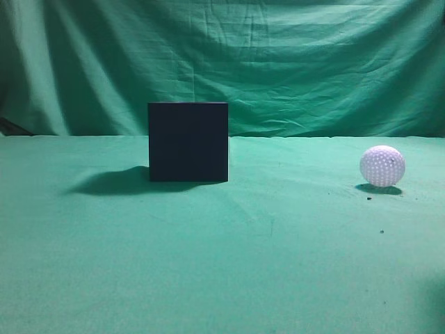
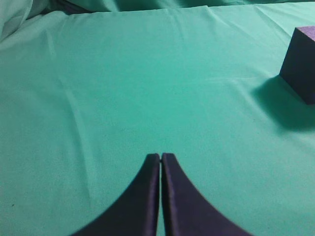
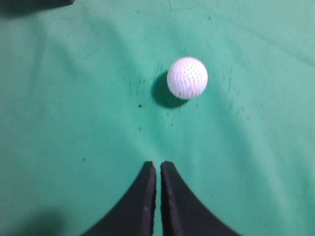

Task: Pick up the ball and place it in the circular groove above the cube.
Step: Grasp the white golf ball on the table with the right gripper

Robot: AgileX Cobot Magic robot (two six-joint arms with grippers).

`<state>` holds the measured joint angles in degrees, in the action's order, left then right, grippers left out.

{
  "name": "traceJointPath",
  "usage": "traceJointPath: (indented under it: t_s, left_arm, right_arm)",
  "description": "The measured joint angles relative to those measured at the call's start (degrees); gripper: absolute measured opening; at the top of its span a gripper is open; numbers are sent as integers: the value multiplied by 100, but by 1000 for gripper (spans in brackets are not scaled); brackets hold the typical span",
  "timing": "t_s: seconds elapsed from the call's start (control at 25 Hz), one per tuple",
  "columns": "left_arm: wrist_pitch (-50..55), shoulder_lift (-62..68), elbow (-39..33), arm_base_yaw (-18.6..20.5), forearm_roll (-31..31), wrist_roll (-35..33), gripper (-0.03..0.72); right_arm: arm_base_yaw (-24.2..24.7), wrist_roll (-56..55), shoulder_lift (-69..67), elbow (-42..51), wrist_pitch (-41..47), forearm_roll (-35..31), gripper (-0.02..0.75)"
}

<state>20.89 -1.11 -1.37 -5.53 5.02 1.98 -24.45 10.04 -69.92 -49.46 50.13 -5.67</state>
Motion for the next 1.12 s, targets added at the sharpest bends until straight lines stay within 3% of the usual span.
traceJointPath:
  t_s: [0.12, 0.36, 0.44, 0.96, 1.12]
  left_arm:
    - [0, 0, 0, 0, 0, 0, 0]
    - [0, 0, 0, 0, 0, 0, 0]
    - [0, 0, 0, 0, 0, 0, 0]
    - [0, 0, 0, 0, 0, 0, 0]
    - [0, 0, 0, 0, 0, 0, 0]
  right_arm:
    - [-45, 0, -671, -356, -86, 134, 50]
    - [-45, -294, -1829, -866, -211, 305, 501]
    - [-45, -559, -2203, -1021, -213, 448, 592]
    - [123, -966, -3502, -1557, -490, 683, 589]
    - [123, -966, -3529, -1557, -538, 660, 423]
